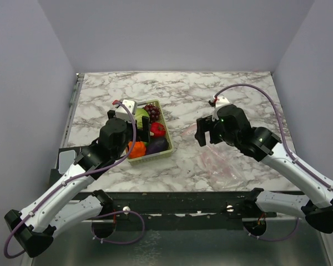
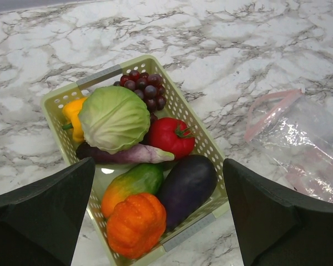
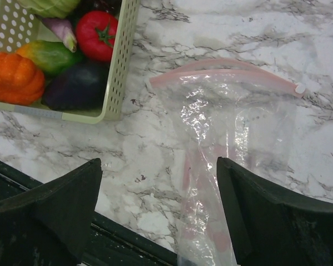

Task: Place the food in the zip-top bag and seal the zipper
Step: Move the bin to the center of the board.

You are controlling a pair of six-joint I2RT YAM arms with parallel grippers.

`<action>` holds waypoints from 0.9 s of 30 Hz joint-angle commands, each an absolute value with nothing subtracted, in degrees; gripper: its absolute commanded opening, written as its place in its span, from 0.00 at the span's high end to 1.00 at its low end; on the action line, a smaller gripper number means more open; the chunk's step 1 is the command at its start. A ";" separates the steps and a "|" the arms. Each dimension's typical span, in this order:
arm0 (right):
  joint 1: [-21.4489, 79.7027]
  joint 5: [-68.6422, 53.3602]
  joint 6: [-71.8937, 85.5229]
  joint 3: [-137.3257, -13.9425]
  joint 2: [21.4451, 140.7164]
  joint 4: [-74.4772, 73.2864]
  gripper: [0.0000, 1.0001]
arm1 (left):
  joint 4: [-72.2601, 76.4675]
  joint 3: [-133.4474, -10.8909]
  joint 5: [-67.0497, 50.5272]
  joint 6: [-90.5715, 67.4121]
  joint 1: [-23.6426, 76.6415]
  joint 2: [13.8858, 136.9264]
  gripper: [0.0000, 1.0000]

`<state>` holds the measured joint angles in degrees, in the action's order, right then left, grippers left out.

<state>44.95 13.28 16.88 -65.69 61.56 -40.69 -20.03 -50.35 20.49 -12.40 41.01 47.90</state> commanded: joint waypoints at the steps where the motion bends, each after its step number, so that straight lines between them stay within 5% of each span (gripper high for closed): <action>1: 45.15 10.09 16.58 -69.00 64.53 -40.92 0.12 | -22.05 -50.01 25.39 -12.32 41.13 46.56 0.01; 27: 45.16 12.00 19.54 -84.97 91.97 -32.05 0.36 | -22.17 -49.64 29.44 -12.95 41.13 41.29 0.01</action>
